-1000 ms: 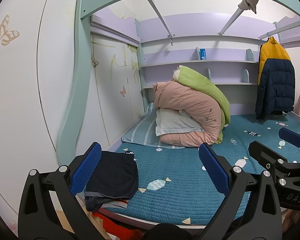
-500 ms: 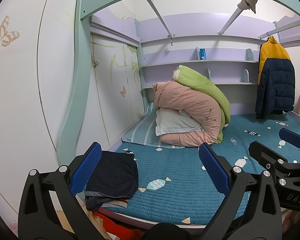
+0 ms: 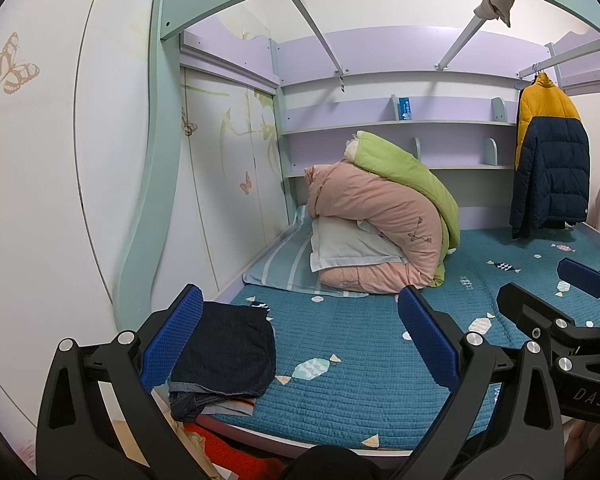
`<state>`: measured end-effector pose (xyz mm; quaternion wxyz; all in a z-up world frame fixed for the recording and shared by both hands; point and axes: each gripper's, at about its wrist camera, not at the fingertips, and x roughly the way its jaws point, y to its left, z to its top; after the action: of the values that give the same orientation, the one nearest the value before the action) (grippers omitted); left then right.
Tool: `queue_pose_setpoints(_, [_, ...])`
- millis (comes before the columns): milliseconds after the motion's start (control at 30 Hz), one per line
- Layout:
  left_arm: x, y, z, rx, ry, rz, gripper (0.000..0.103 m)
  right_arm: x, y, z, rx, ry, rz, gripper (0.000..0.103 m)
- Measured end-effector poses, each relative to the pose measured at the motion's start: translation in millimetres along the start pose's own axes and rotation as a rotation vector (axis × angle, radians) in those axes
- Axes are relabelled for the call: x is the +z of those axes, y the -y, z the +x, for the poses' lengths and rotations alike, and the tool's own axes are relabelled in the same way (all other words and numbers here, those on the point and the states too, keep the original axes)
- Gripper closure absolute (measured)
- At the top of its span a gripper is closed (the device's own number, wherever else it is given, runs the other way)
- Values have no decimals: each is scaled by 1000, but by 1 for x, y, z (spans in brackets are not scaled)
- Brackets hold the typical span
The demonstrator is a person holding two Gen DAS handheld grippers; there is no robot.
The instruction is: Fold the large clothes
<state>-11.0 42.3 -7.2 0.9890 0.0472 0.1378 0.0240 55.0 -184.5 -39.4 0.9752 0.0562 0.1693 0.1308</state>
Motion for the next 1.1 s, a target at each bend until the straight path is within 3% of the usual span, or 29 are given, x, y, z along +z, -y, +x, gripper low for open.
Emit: queue_pose_setpoints(1100, [2,0,1,-12,0,0,5,-2,-5,1,-12,-2,10,8])
